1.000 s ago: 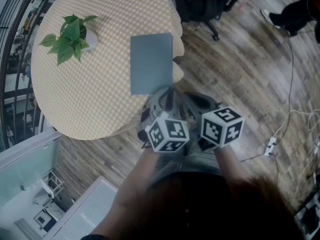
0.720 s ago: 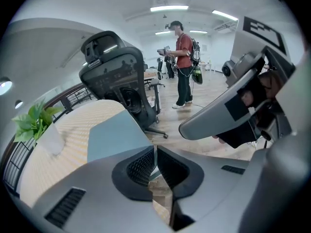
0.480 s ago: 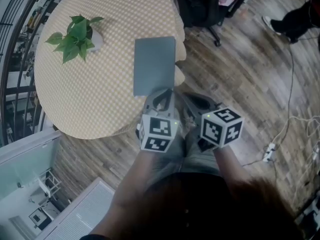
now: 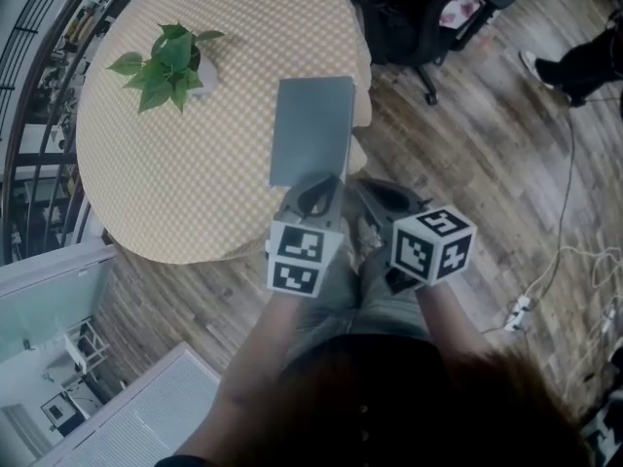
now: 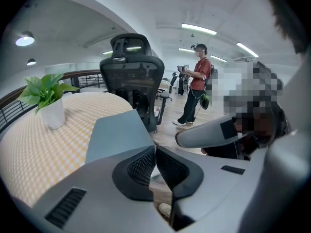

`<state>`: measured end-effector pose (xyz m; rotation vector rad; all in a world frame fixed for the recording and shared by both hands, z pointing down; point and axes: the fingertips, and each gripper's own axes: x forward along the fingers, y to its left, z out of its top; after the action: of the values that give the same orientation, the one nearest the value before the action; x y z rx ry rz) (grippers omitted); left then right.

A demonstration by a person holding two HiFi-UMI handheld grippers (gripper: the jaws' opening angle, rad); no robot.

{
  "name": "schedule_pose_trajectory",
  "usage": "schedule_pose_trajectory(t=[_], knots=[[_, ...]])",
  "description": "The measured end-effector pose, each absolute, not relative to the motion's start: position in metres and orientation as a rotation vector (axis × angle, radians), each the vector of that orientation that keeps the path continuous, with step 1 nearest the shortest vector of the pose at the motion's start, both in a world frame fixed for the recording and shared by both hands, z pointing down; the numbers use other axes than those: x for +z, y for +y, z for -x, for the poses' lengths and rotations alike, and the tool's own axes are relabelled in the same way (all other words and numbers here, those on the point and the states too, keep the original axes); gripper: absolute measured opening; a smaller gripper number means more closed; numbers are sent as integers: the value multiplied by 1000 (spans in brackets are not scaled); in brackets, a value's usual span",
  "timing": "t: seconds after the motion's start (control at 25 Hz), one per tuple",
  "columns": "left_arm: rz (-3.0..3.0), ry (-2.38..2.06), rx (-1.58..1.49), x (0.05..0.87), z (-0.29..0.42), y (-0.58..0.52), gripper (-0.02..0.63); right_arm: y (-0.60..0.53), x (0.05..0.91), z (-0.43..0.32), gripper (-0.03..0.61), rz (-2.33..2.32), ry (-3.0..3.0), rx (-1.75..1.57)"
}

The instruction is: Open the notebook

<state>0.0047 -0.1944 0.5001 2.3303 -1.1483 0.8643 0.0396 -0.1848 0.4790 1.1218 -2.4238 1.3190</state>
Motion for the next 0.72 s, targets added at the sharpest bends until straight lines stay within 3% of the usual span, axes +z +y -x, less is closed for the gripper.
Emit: schedule_pose_trajectory(t=[0.72], knots=[[-2267,-1329,567,448,27,-200,18,-198,452,-7,11,-938,-2519,1186]])
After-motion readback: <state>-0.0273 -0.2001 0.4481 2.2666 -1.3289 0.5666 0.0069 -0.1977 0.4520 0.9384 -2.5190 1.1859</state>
